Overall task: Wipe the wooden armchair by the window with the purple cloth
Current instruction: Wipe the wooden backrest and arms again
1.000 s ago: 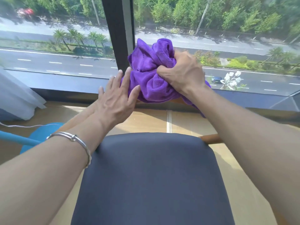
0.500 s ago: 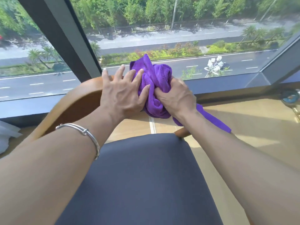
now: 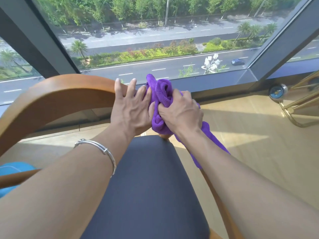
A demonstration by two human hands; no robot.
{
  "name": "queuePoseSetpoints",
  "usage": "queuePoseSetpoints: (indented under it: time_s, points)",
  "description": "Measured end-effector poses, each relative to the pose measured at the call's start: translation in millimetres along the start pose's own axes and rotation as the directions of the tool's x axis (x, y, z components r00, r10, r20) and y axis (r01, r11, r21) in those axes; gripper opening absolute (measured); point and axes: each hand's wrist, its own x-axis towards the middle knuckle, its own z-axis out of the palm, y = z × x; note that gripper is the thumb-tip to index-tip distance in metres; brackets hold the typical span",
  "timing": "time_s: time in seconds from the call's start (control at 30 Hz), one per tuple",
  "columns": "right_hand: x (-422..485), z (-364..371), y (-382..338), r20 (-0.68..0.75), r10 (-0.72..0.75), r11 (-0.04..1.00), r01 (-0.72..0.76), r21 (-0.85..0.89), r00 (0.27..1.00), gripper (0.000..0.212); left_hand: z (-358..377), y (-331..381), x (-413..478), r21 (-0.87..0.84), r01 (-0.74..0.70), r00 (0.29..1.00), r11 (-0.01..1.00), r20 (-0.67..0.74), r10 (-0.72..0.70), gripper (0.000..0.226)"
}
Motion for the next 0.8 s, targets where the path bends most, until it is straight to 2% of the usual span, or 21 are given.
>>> queuePoseSetpoints:
  time_s: [0.33,0.5,0.67,0.8]
  points:
    - [-28.4,-16.6,32.3,-0.008,0.112,0.989,-0.111,0.095,0.994,0.039,-0.5,37.1,-12.2,-0.119,-0.071,0.996,0.990,0.054,0.078,0.082]
    - [-46.5,-23.3,49.6,-0.035,0.164,0.980,-0.159,0.119,0.986,0.036,-2.8,55.4,-21.2,-0.224,-0.078,0.992,0.971,0.081,0.098,0.071]
    - [-81.4,-29.6,73.3,-0.103,0.236,0.965,-0.220,0.145,0.966,0.038,-7.2,81.0,-40.2,-0.291,-0.146,0.979,0.946,0.095,0.180,0.069]
    - [-117.2,-36.2,89.9,-0.134,0.303,0.946,-0.280,0.163,0.944,0.040,-14.2,103.9,-63.9,-0.283,-0.228,0.966,0.932,0.053,0.253,0.070]
